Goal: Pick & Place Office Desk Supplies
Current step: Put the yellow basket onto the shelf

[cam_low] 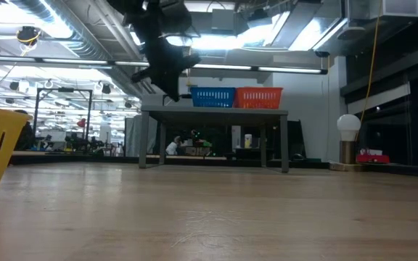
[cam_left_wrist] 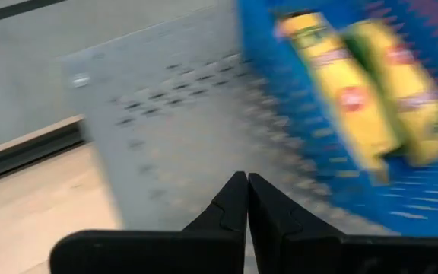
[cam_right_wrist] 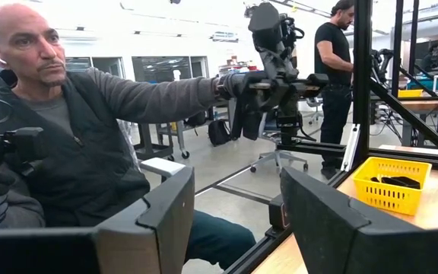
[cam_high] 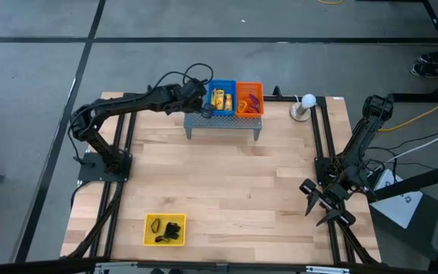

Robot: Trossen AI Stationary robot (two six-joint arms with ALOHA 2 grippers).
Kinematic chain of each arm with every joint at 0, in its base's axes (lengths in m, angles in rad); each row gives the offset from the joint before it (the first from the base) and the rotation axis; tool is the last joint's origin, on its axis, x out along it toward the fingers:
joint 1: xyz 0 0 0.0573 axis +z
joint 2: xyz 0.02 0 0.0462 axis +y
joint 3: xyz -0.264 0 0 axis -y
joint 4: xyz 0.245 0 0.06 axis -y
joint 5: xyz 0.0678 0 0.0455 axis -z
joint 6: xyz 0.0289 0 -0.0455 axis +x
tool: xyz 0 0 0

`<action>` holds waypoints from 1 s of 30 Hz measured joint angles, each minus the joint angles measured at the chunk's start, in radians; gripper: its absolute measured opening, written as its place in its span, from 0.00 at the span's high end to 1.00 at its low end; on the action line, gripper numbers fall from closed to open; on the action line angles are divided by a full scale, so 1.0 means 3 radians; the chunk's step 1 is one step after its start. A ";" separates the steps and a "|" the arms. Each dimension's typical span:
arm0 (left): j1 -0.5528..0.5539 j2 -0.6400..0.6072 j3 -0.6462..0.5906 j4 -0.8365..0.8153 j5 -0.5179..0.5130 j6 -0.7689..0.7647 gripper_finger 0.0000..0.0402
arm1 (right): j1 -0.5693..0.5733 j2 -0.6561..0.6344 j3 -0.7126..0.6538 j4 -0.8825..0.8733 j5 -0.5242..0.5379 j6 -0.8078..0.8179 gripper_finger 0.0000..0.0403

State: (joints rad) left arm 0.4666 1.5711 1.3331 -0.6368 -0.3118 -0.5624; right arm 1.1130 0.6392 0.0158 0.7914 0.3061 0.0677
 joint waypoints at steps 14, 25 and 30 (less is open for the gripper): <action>-0.0334 0.0000 0.0000 -0.0724 0.0253 0.0168 0.98 | 0.0000 0.0000 0.0000 -0.0025 -0.0001 0.0009 0.51; -0.1998 -0.0001 -0.0488 -0.0446 -0.0438 -0.0506 0.92 | 0.0001 0.0000 0.0000 -0.0076 -0.0001 0.0006 0.51; -0.2776 -0.0001 -0.0965 0.0022 -0.0800 -0.1529 0.78 | 0.0000 0.0000 0.0000 -0.0076 0.0000 -0.0058 0.51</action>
State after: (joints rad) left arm -0.3662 1.5707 1.0437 -0.6303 -0.5519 -1.0212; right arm 1.1130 0.6392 0.0158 0.7686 0.3061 0.0504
